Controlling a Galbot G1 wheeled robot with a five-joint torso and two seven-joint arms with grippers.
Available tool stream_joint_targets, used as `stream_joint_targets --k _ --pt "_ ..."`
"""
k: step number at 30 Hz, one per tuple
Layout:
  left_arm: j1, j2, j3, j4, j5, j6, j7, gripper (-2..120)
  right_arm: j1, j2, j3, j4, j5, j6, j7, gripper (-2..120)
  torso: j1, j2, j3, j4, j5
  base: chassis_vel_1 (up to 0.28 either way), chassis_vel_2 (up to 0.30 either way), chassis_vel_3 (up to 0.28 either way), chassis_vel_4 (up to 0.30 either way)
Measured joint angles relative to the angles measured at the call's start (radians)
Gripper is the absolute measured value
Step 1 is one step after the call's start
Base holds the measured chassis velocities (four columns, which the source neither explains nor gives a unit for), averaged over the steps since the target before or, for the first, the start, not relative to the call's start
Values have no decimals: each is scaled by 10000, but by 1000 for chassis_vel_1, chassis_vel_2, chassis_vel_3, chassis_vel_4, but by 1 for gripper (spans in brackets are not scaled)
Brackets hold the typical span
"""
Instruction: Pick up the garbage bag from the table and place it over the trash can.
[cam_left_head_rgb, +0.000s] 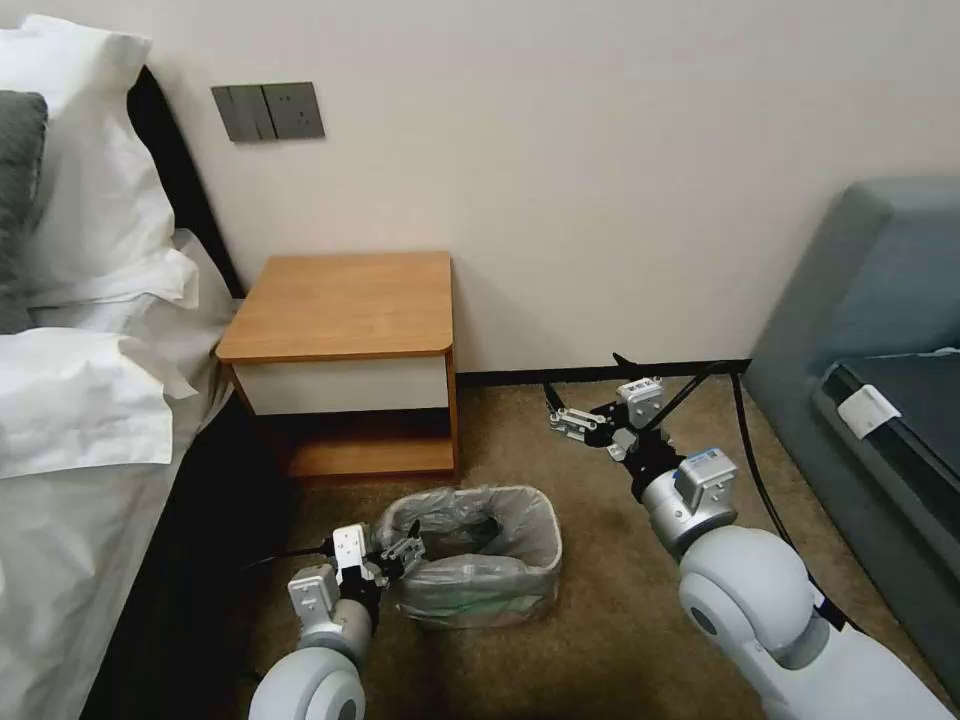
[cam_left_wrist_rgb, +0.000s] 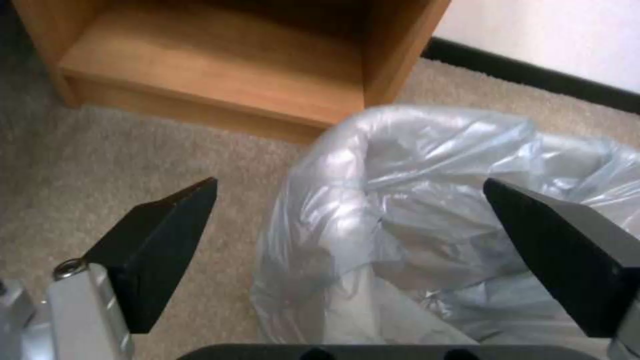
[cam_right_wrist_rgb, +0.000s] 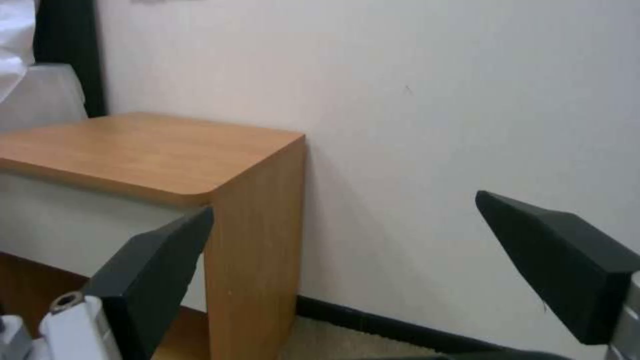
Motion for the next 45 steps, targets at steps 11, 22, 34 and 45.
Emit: stream_joint_targets --k 11,22,34,45 --pt "203 180 -1129 -314 1532 -1348 583 100 -1006 493 630 -140 13 354 58 100 0 -1 0 1 2 0 0 0 0" --pt "644 66 -1897 121 3686 -4643 1940 100 -3602 1912 2497 -349 -1352 2396 -508 100 0 0 0 0 -3 0 0 0 0" --pt "2270 -717 -1991 -936 3628 -5958 2636 100 -6008 3588 3986 -268 -1813 4237 -1826 100 0 0 -1 -2 0 0 0 0 0" --pt "4001 -1191 -2295 -1573 3595 -6337 2660 100 -6759 4200 4434 39 -1829 4900 -2077 100 0 1 -1 1 0 0 0 0 0"
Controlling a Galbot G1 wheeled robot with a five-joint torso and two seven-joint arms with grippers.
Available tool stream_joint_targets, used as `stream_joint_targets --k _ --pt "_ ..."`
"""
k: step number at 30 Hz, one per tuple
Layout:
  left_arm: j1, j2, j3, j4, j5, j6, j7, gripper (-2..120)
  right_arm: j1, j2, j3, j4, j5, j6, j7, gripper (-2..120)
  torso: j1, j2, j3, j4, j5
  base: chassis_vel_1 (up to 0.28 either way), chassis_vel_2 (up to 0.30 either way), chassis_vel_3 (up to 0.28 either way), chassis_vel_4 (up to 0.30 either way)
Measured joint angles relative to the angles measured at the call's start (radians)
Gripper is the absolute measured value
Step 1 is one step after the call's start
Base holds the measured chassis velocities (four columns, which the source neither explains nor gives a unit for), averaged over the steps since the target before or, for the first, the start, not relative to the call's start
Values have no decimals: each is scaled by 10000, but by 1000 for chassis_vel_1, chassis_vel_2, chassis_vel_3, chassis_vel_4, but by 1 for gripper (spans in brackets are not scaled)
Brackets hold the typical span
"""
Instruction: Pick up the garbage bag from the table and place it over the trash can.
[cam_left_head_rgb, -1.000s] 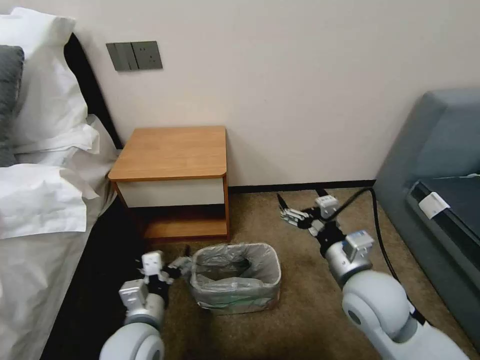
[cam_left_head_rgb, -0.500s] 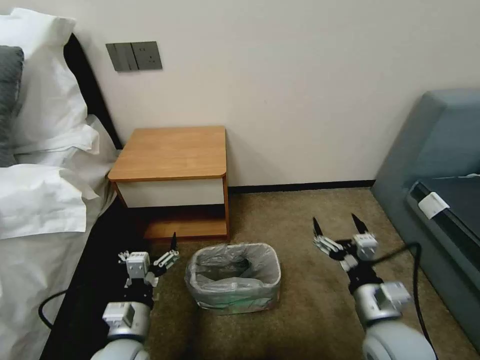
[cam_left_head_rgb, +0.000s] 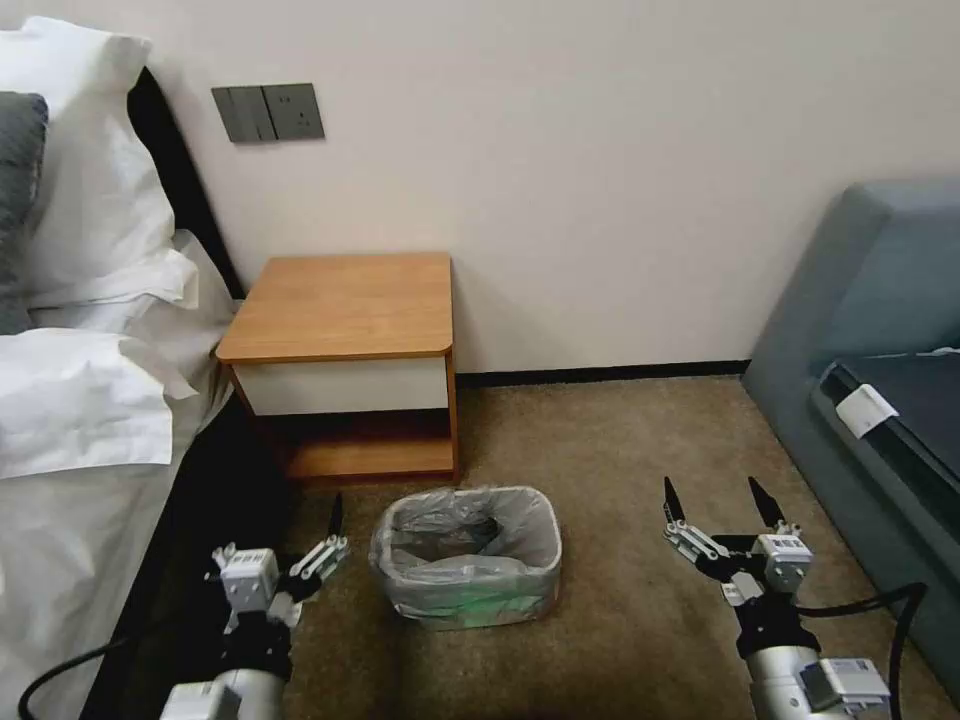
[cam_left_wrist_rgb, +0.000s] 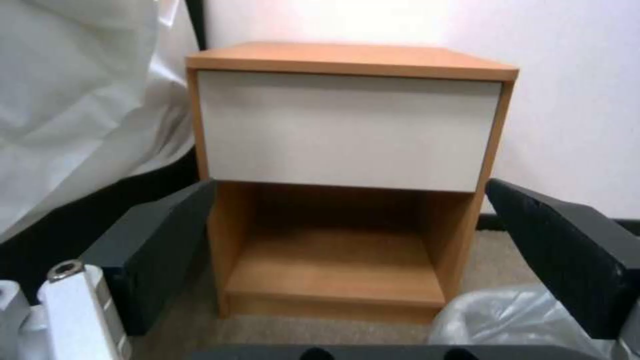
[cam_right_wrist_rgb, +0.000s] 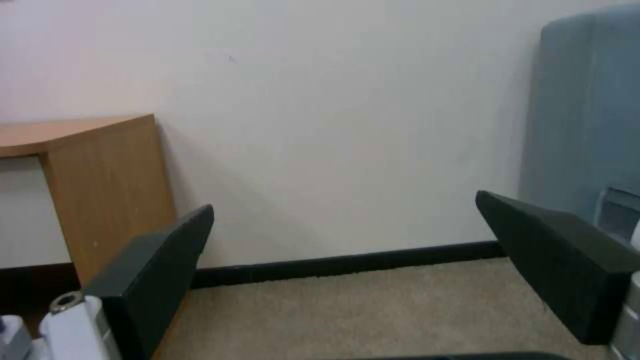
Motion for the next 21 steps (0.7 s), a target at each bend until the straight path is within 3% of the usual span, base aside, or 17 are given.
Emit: stream_joint_targets --k 21 --pt "105 -42 -35 -64 17 -25 -52 100 -184 -1 -14 64 -11 111 -32 100 0 -2 1 -1 -1 0 0 0 0"
